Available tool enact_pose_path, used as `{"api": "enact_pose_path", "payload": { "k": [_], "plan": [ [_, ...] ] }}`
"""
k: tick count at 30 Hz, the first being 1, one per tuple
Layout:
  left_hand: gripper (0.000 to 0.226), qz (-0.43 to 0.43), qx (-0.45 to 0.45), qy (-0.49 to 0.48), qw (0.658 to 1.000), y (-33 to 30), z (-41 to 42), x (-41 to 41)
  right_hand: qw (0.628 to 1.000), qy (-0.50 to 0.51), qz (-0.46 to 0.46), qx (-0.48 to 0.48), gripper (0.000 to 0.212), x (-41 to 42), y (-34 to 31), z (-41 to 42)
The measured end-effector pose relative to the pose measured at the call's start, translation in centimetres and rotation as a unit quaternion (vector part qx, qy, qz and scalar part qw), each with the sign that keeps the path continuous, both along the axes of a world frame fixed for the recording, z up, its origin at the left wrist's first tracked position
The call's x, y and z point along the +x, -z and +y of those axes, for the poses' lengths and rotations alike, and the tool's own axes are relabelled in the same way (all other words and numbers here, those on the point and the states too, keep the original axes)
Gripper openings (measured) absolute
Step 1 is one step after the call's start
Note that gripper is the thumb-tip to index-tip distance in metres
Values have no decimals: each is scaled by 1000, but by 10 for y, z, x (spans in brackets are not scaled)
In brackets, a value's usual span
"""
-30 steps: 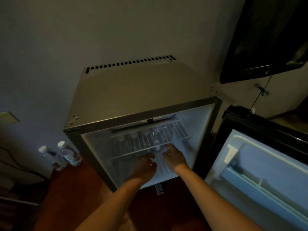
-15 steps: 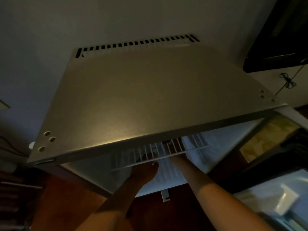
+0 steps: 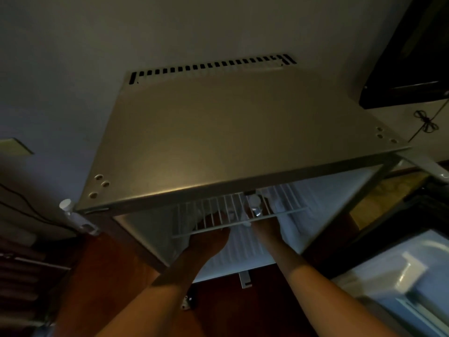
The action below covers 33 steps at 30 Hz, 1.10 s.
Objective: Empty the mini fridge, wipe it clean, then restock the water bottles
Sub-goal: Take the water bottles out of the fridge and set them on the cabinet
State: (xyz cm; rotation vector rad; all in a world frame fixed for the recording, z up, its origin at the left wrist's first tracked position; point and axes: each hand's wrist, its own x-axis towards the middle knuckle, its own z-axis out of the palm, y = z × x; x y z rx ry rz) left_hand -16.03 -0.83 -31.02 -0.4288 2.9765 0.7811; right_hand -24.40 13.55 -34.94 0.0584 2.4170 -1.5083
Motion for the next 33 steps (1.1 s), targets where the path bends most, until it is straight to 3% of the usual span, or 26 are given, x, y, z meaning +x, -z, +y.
{"api": "enact_pose_path", "payload": {
  "k": [4, 10, 15, 18, 25, 33],
  "plan": [
    [16, -20, 35, -39, 998, -7, 7, 19, 1000, -12, 14, -20, 56, 31, -2, 14],
    [41, -12, 11, 11, 1000, -14, 22, 50, 999, -12, 33, -27, 42, 71, -6, 32],
    [36, -58, 20, -20, 998, -18, 32, 79, 1000, 0, 20, 21, 31, 101, -24, 42],
    [36, -70, 48, -10, 996, -16, 39, 108, 1000, 4, 22, -17, 20, 124, -30, 50],
    [48, -48, 5, 9, 999, -19, 52, 162, 995, -40, 73, -61, 24, 186, -51, 59],
    [60, -47, 26, -12, 999, -24, 50, 205, 984, -105, 68, -126, 23, 239, -76, 41]
  ]
}}
